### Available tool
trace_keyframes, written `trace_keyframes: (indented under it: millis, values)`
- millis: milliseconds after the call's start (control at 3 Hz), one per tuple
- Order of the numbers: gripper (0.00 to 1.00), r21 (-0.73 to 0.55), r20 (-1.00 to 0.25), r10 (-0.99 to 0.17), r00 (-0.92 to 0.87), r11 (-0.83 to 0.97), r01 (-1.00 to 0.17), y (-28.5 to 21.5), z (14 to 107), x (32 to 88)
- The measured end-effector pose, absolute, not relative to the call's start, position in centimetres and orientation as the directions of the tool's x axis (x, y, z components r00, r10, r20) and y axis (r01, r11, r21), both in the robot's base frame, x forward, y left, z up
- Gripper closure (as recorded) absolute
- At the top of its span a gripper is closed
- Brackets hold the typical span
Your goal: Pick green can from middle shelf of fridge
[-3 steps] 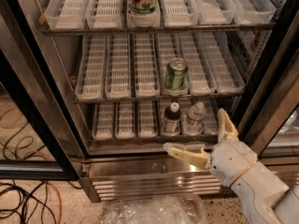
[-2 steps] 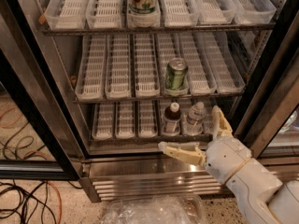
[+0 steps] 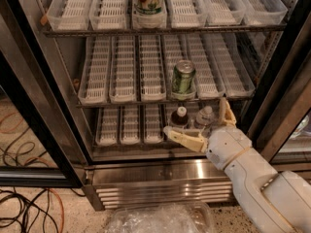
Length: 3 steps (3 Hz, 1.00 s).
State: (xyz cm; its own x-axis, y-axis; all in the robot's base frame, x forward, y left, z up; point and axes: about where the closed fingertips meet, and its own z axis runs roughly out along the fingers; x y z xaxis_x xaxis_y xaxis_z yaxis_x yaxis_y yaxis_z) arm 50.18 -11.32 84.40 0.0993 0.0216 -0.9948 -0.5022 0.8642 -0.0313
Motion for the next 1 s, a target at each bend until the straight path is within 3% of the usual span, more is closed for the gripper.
trace_keyframes:
  millis: [667, 1000]
  values:
    - [0.0, 0.008, -0.996, 0.05, 0.074, 0.876, -0.482, -12.07, 83.1, 50.7]
    - [0.0, -0.052, -0.995, -0.005, 0.101, 0.879, -0.473, -11.74, 82.56, 51.54]
